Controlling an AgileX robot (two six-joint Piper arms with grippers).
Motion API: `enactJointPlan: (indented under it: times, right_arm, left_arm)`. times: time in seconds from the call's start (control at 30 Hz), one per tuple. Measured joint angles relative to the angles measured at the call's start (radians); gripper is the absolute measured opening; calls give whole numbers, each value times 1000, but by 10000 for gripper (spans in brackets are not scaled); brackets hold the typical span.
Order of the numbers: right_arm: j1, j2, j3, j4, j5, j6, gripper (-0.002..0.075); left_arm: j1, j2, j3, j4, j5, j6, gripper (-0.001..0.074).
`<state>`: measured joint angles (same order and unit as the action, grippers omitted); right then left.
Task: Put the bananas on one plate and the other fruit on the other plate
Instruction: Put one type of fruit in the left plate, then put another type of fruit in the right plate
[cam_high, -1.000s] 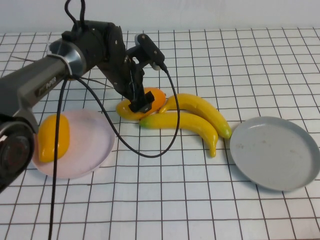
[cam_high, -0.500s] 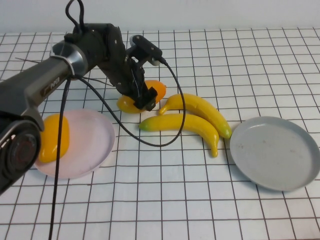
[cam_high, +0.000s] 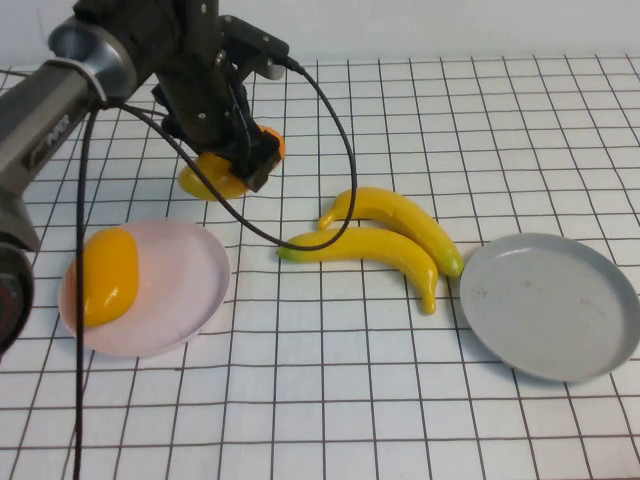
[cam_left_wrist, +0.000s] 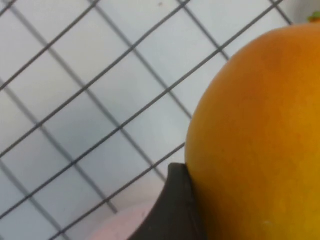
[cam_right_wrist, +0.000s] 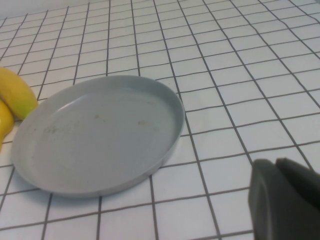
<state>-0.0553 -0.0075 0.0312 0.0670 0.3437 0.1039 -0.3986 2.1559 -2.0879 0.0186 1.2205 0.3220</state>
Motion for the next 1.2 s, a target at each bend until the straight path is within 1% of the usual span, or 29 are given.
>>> enactJointPlan:
  times: [0.13,0.27,0.4,0.5,0.57,0.73,0.77,0.83,0.9,1.1,1.2]
  right_arm:
    - [0,0,0,2,0,0,-15]
    - [0,0,0,2,0,0,-15]
    - [0,0,0,2,0,0,-15]
    - [0,0,0,2,0,0,-15]
    - [0,0,0,2,0,0,-15]
    - [0,0,0,2,0,0,-15]
    - [0,0,0,2,0,0,-15]
    - [0,0,0,2,0,0,-15]
    - [0,0,0,2,0,0,-15]
    - [0,0,0,2,0,0,-15]
    - [0,0,0,2,0,0,-15]
  left_arm:
    - [2,-117,118,81,4,-102,562]
    - [2,-225,330,141,-24,-251,562]
    - [2,-294,562,161,-147,-401,562]
    - [2,-308,702,143,-264,-463,562]
    - [2,-308,762,121,-322,-478,562]
    - [2,-322,784,97,-362,-468,565]
    - [2,-327,784,102,-364,-466,582]
    - [2,-347,784,117,-364,-463,643]
    - [2,-364,784,125,-364,-464,666]
    - [2,-438,784,172,-344,-461,668]
    - [0,-530,788,176,-341,-447,668]
